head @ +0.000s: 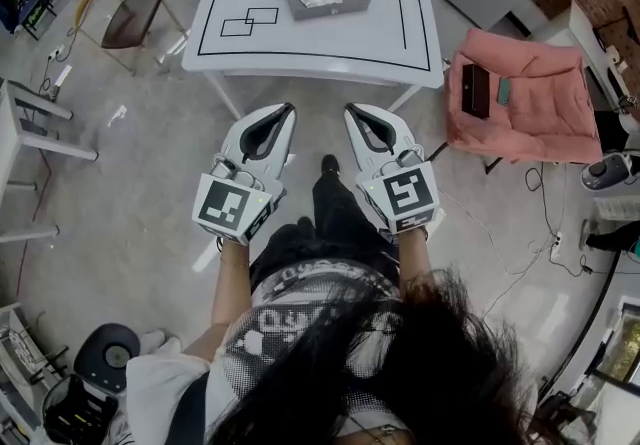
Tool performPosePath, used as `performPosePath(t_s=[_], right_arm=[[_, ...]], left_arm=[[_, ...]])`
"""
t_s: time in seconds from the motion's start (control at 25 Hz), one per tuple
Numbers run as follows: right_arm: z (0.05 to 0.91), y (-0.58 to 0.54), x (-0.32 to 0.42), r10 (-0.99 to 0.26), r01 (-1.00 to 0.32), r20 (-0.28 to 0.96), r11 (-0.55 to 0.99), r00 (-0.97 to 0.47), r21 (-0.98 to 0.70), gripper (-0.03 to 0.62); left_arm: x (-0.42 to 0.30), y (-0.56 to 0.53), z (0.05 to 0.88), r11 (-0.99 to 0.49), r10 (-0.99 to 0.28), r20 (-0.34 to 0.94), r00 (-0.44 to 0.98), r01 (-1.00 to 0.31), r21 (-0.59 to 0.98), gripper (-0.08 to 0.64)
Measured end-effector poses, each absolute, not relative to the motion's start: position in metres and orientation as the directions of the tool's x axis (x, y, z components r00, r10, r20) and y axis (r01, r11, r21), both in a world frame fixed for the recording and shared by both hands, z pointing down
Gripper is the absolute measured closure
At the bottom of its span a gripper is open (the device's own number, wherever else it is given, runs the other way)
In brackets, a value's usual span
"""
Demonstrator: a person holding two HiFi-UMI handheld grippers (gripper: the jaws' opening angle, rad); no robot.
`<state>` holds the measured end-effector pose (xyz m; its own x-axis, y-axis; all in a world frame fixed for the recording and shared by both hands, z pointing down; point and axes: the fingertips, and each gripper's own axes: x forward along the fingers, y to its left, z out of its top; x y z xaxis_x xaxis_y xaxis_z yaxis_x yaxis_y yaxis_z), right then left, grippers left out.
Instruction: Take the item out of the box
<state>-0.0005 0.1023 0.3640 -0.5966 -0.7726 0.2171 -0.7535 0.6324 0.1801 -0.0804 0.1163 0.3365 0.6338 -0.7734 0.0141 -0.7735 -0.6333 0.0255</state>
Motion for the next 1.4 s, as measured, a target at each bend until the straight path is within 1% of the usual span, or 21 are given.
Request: performPosePath(t_s=[0.16, 0.48, 0.64, 0.84, 1.0, 1.24, 1.4], right_arm=[[0.371, 0.069, 0.001, -0.758, -0.739, 0.22, 0.65, -0.613, 0.178, 0.595], [0.37, -0.038, 0.005, -0.728, -0.707, 0.204, 0.685, -0.655, 0.174, 0.595], [0.37, -0.09, 0.015, -0.71, -0.689, 0.211, 0.704, -0.672, 0.174, 0.595], [0.377, -0.144, 0.027, -0.695, -0.678, 0.215, 0.718, -0.687, 0.155, 0.595], [0.388, -0.177, 0.035, -0.676, -0.663, 0.231, 0.735, -0.7, 0.141, 0.595], [0.4, -0.208, 0.044, -0.649, -0.641, 0.236, 0.758, -0.723, 0.12, 0.595], [0.405, -0.22, 0.045, -0.637, -0.631, 0.238, 0.768, -0.733, 0.109, 0.595]], left_arm=[[-0.08, 0.085, 0.341, -0.623, -0.782, -0.001, 0.623, -0.782, 0.008, 0.56], [-0.075, -0.01, 0.342, -0.583, -0.812, 0.036, 0.582, -0.812, -0.009, 0.56], [-0.06, -0.058, 0.334, -0.574, -0.818, 0.033, 0.574, -0.819, -0.002, 0.56], [-0.042, -0.111, 0.346, -0.571, -0.82, 0.067, 0.569, -0.821, -0.014, 0.56], [-0.032, -0.144, 0.352, -0.557, -0.825, 0.108, 0.554, -0.83, 0.0, 0.56], [-0.02, -0.176, 0.356, -0.538, -0.841, 0.1, 0.532, -0.842, -0.044, 0.56], [-0.017, -0.184, 0.359, -0.519, -0.85, 0.122, 0.513, -0.854, -0.023, 0.56]])
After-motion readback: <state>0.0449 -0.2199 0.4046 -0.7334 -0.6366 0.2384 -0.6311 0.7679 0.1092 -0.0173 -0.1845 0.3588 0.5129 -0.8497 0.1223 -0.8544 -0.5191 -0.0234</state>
